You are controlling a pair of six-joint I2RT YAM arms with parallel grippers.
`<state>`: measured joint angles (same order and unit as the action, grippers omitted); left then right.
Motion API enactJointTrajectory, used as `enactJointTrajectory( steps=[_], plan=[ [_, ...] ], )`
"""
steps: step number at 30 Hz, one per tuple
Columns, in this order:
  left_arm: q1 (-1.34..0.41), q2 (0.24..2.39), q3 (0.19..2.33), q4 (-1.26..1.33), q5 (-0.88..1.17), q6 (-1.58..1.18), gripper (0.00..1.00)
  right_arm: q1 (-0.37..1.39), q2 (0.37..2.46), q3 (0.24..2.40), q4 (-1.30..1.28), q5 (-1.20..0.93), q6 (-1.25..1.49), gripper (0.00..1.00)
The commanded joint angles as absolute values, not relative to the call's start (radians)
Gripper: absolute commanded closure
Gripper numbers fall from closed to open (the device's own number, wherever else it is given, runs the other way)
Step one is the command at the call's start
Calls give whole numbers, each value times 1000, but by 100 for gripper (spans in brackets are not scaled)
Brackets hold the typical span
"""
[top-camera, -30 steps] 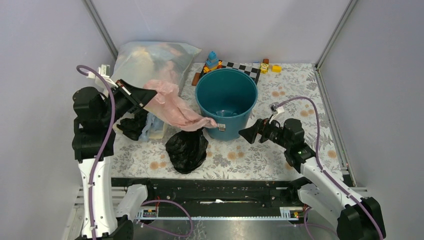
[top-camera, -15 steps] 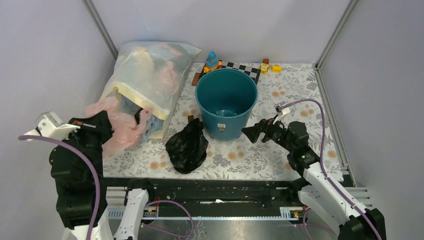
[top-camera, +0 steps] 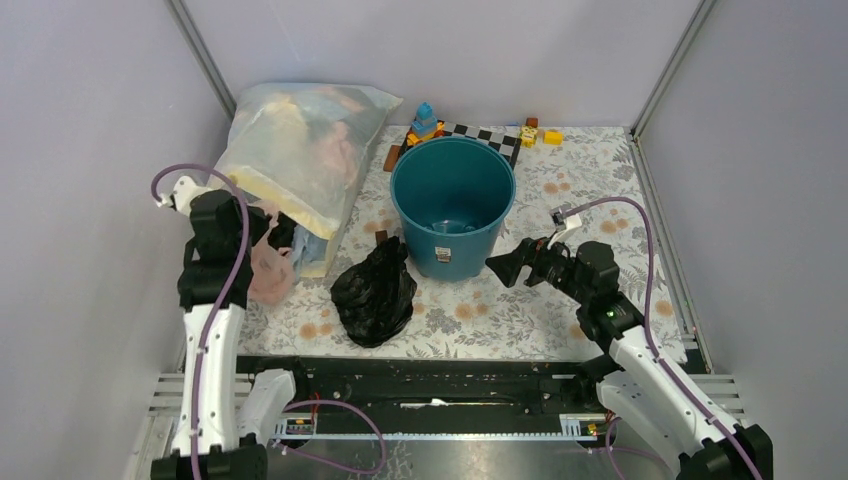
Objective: Put the trash bags into the trash bin
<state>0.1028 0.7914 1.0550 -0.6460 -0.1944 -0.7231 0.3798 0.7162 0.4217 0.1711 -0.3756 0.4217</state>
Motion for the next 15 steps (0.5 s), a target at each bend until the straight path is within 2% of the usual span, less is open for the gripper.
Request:
enactJointTrajectory(
  steps=[1, 5, 8, 15],
  plan=[
    [102, 847, 1005, -368, -274, -813, 100, 387, 695, 452, 178, -360, 408, 0],
    [101, 909, 1006, -234, -261, -822, 100, 387, 677, 445, 178, -352, 411, 0],
    [102, 932, 978, -233, -242, -847, 100, 387, 672, 447, 161, -351, 410, 0],
    [101, 939, 669, -200, -244, -1002, 100, 386, 655, 490, 66, -352, 420, 0]
  ],
)
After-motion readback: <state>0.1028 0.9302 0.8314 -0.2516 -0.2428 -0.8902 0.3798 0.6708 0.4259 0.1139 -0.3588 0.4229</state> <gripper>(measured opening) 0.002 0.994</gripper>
